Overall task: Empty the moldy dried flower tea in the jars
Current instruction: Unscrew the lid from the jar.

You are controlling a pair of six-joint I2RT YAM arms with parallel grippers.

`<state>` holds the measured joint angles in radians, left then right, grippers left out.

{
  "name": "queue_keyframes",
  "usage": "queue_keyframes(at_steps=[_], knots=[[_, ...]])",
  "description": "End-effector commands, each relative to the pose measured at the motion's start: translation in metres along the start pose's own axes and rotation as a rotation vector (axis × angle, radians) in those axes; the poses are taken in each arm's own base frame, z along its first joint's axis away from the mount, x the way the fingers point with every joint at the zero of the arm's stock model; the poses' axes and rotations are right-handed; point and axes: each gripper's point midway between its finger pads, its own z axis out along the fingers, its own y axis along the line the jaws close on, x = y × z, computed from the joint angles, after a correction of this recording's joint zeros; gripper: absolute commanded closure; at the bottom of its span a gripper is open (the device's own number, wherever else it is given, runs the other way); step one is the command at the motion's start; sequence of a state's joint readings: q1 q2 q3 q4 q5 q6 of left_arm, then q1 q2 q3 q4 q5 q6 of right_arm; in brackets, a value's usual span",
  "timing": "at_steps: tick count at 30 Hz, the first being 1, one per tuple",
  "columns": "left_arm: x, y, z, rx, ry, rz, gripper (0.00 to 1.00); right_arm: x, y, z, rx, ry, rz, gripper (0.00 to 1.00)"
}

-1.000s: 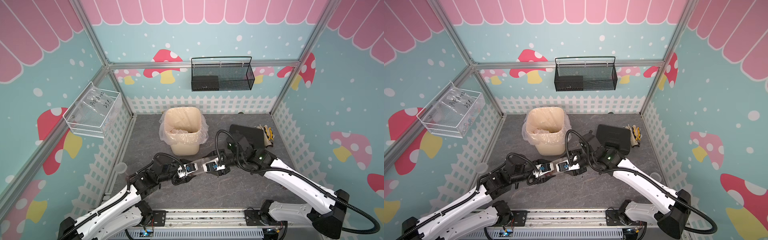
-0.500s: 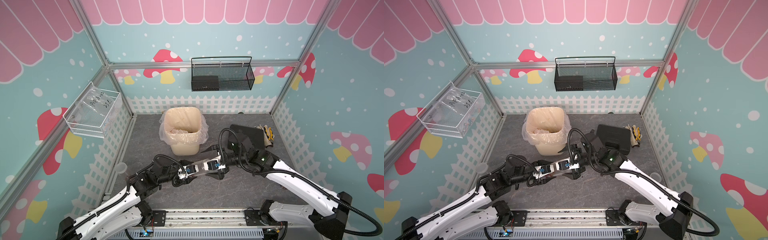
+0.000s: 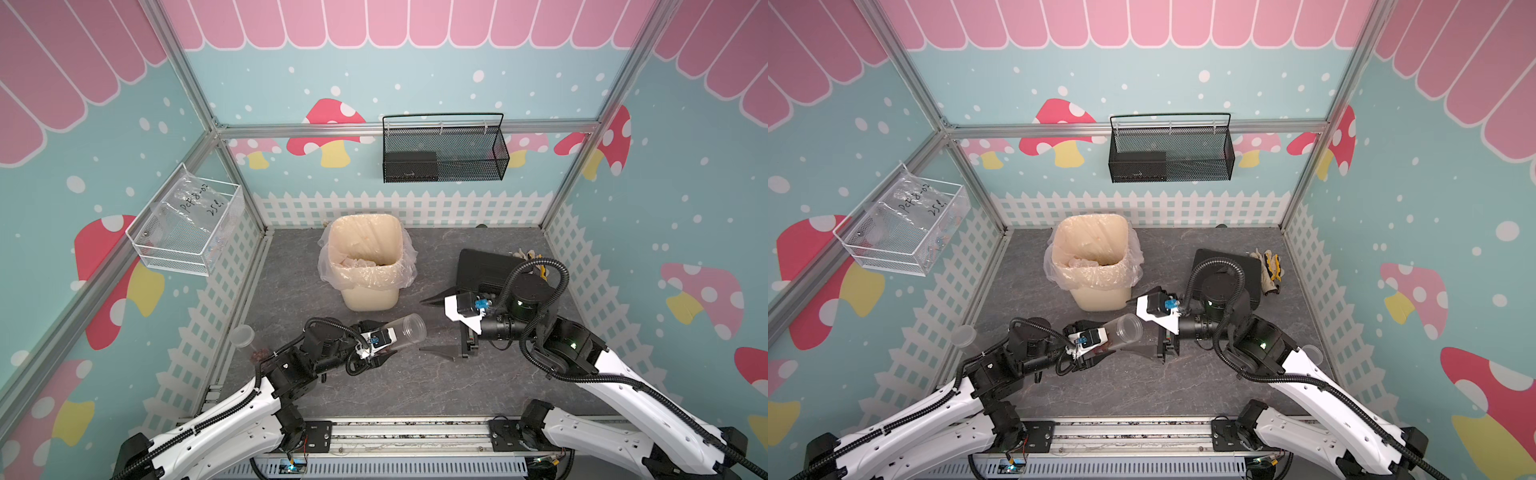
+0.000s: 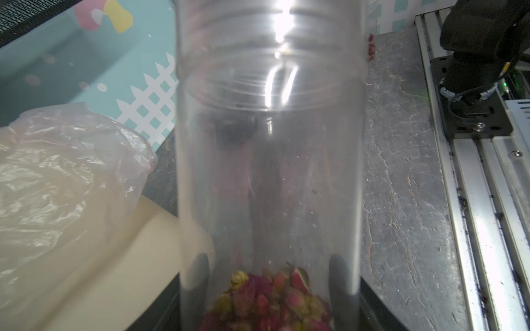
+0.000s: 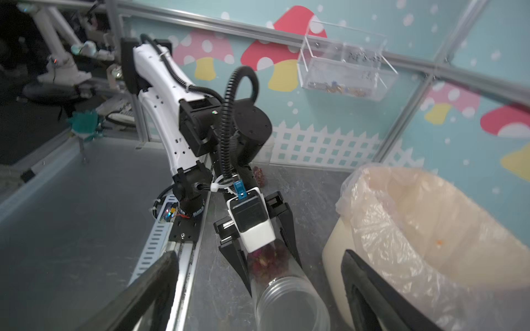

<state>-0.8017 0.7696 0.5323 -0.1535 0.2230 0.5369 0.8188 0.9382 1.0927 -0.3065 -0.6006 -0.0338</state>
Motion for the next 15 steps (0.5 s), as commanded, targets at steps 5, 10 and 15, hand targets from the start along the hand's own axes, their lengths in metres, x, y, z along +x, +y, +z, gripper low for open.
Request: queue_keyframes(at_steps=[5, 10, 15], knots=[[-0.004, 0.018, -0.009, -0.105, 0.009, 0.041, 0.81, 0.043, -0.048, 0.015, 0.26, 0.235, 0.674, 0.06], [-0.004, 0.021, -0.011, -0.123, 0.014, 0.043, 0.81, 0.063, -0.047, 0.028, 0.242, 0.326, 0.733, 0.01], [-0.005, 0.021, -0.01, -0.121, 0.012, 0.036, 0.81, 0.085, -0.046, 0.038, 0.225, 0.389, 0.753, 0.04]])
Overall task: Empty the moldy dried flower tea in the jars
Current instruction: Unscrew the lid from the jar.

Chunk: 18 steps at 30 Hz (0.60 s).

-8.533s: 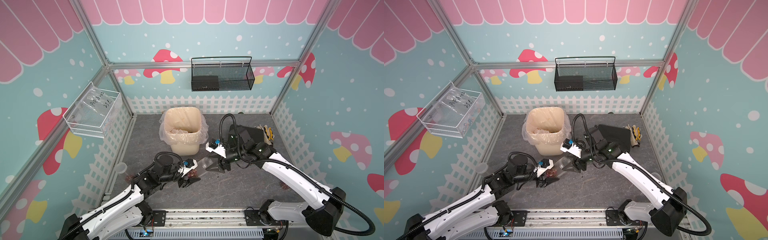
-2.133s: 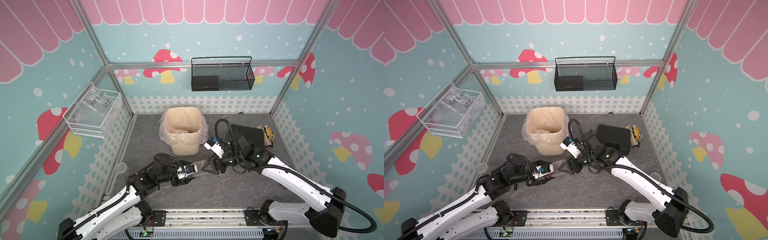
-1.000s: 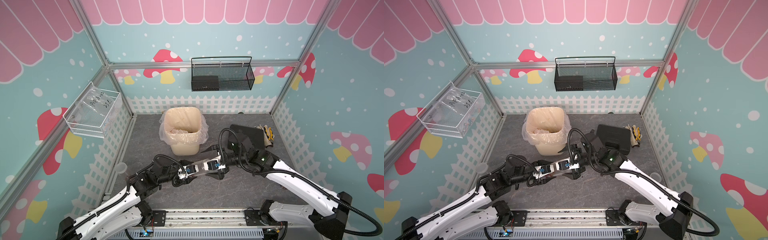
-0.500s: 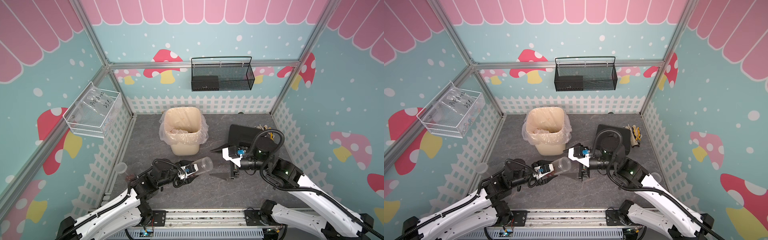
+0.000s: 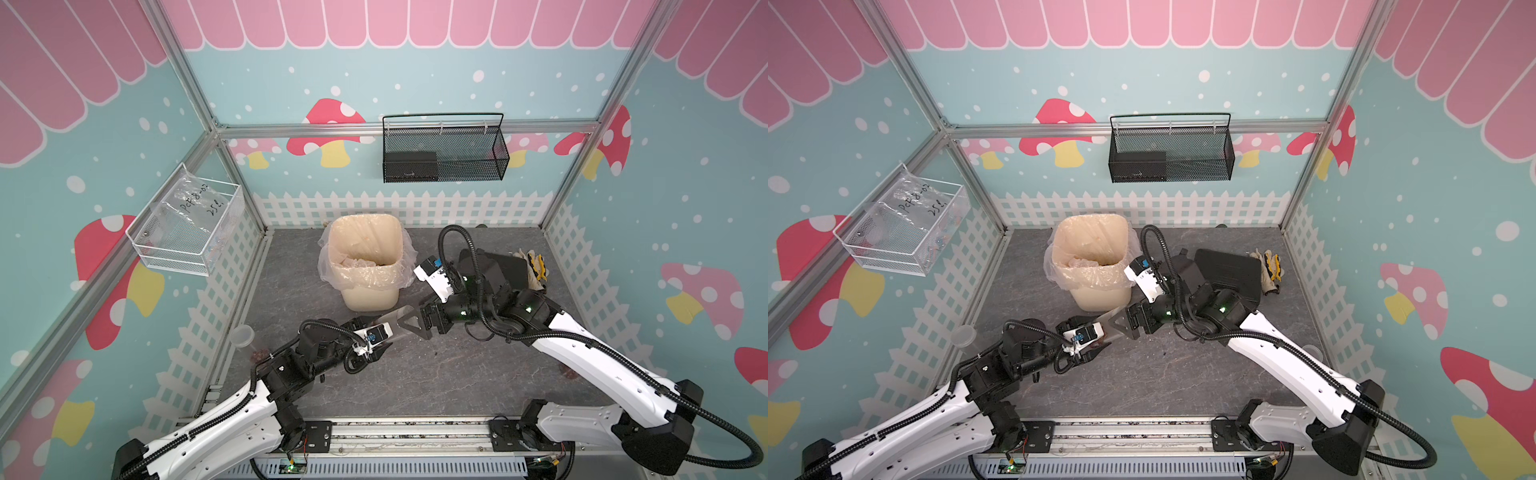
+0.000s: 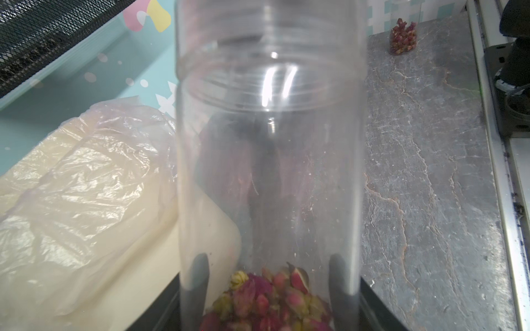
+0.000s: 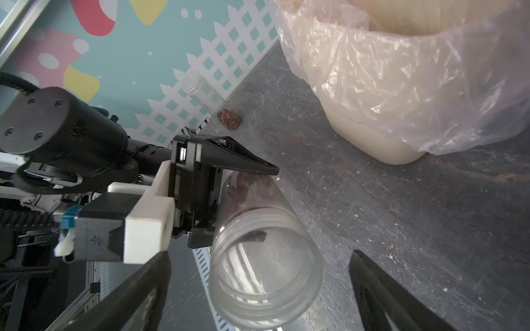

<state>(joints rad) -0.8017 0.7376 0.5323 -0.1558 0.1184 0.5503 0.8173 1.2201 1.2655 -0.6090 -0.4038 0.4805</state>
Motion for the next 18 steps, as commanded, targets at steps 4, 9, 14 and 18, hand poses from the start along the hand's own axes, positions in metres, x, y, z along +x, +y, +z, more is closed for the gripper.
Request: queue_keyframes(at_steps=[4, 9, 14, 18], knots=[[-0.006, 0.003, -0.002, -0.013, -0.014, 0.015, 0.81, 0.006, -0.006, 0.007, 0.013, 0.04, 0.031, 0.17], [-0.006, 0.002, 0.0, -0.005, -0.013, 0.012, 0.81, 0.008, 0.002, 0.015, -0.058, 0.065, 0.011, 0.32], [-0.006, 0.002, 0.001, -0.002, -0.012, 0.008, 0.81, 0.011, 0.011, 0.02, -0.126, 0.089, -0.043, 0.56], [-0.006, 0.001, 0.001, 0.0, -0.013, 0.006, 0.81, 0.002, 0.018, 0.016, -0.15, 0.058, -0.194, 0.68]])
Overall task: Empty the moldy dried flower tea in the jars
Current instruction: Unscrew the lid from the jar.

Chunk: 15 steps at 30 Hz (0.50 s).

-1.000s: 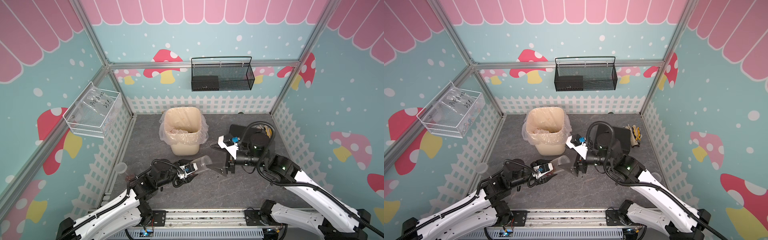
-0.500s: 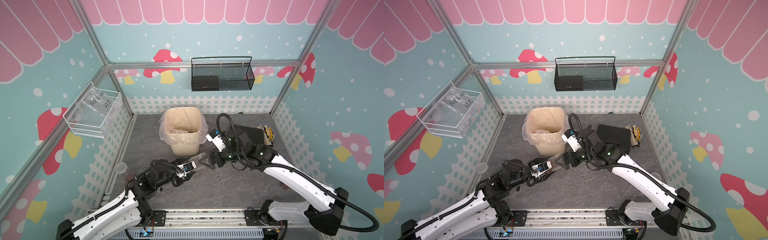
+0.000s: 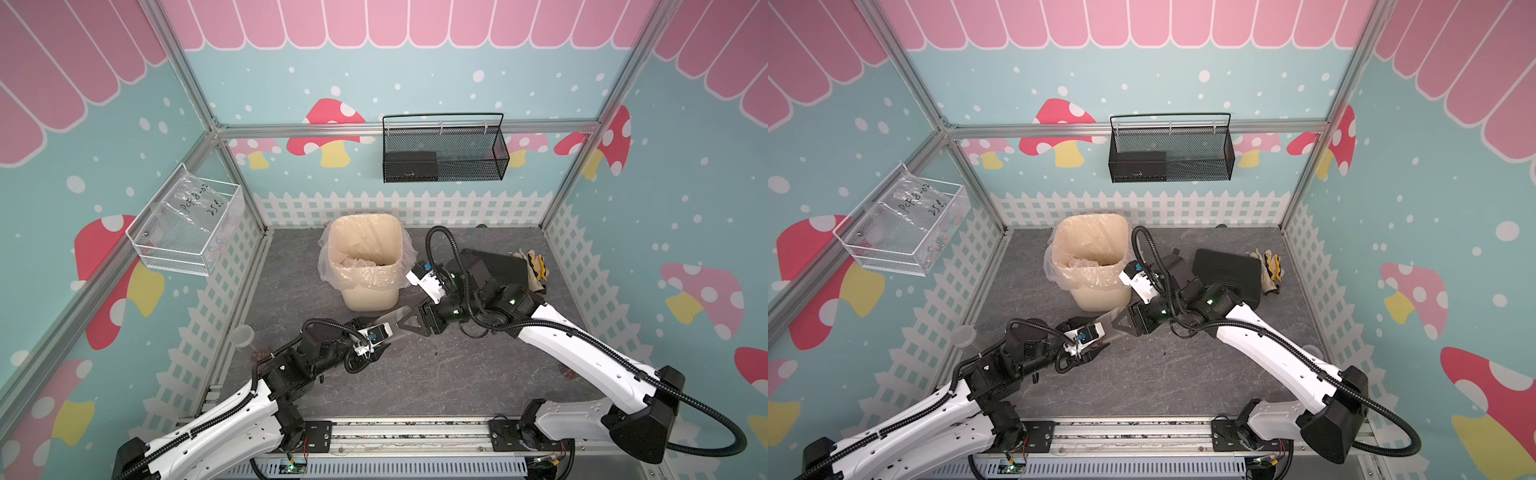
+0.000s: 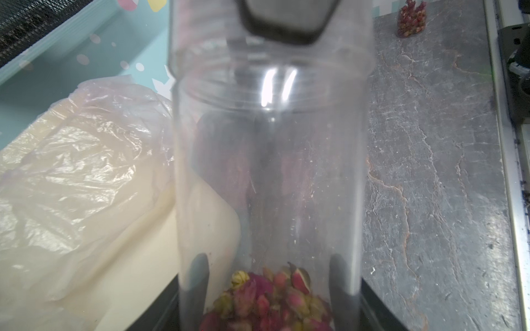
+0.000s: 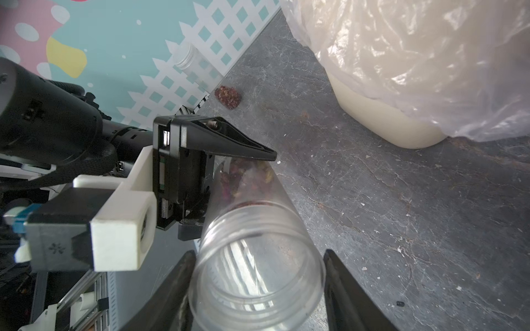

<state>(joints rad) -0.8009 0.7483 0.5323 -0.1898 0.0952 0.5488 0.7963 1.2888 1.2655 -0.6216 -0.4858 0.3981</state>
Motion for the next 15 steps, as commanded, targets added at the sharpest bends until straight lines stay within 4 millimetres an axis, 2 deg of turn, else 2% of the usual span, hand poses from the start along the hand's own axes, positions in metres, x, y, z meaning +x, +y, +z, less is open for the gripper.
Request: queue_keyframes(at_steps=[1, 4, 6, 9, 10, 12, 15], knots=[[-0.018, 0.003, -0.002, -0.002, -0.064, 0.013, 0.81, -0.012, 0.025, -0.005, -0.096, -0.033, -0.221, 0.69], [-0.018, 0.002, -0.002, 0.003, -0.068, 0.013, 0.81, -0.02, 0.026, -0.015, -0.051, -0.081, -0.495, 0.78], [-0.019, 0.001, -0.002, 0.007, -0.072, 0.015, 0.81, -0.021, 0.025, -0.02, -0.014, -0.105, -0.748, 0.83], [-0.019, 0.0, -0.002, 0.012, -0.071, 0.016, 0.81, -0.009, 0.026, -0.023, -0.009, -0.094, -1.18, 0.89], [-0.019, 0.0, -0.002, 0.013, -0.073, 0.017, 0.81, -0.008, 0.024, -0.023, 0.006, -0.091, -1.275, 0.92], [-0.018, 0.0, -0.002, 0.015, -0.068, 0.018, 0.81, -0.015, 0.017, -0.022, 0.079, -0.103, -1.409, 1.0], [-0.018, 0.0, -0.002, 0.014, -0.066, 0.02, 0.81, -0.027, 0.009, -0.02, 0.157, -0.113, -1.494, 1.0]])
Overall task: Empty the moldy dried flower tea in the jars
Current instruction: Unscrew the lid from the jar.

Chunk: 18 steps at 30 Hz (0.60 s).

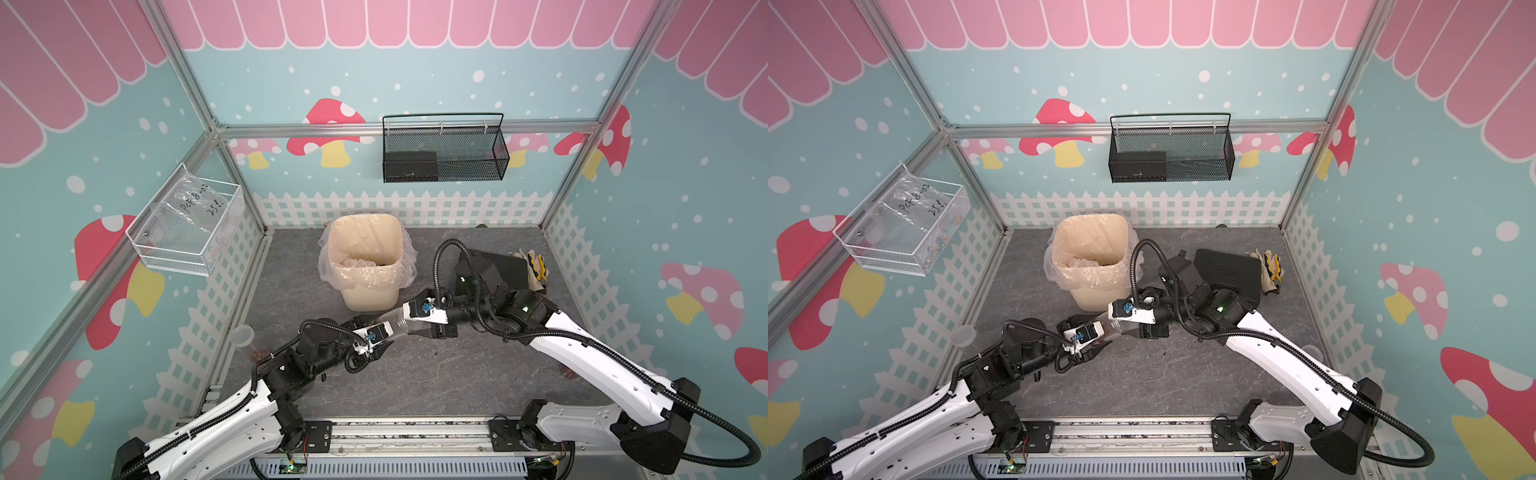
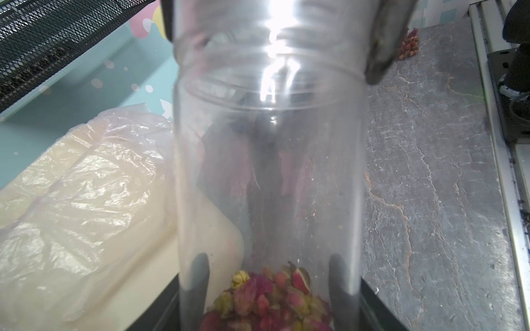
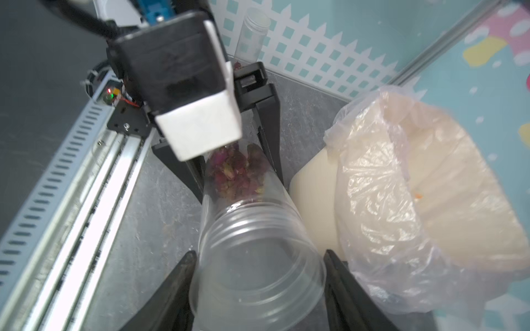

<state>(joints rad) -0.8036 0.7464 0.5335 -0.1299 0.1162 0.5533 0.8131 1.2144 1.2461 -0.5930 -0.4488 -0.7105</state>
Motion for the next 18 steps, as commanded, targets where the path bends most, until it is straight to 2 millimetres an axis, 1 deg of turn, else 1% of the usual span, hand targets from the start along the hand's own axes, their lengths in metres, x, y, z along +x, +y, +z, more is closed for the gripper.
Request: queue_keyframes(at_steps=[1, 5, 14, 18], knots=[[-0.002, -0.004, -0.001, 0.025, 0.0, 0.007, 0.81, -0.005, -0.021, 0.0, 0.105, 0.01, -0.351, 1.0], [-0.002, -0.005, 0.0, 0.029, 0.004, 0.008, 0.81, -0.009, -0.019, 0.0, 0.095, -0.01, -0.377, 1.0], [0.0, -0.004, 0.0, 0.028, 0.01, 0.007, 0.81, -0.005, -0.013, -0.009, 0.113, -0.001, -0.369, 1.0], [0.0, -0.004, -0.001, 0.027, 0.012, 0.007, 0.81, -0.01, -0.008, -0.015, 0.11, -0.027, -0.362, 1.0]])
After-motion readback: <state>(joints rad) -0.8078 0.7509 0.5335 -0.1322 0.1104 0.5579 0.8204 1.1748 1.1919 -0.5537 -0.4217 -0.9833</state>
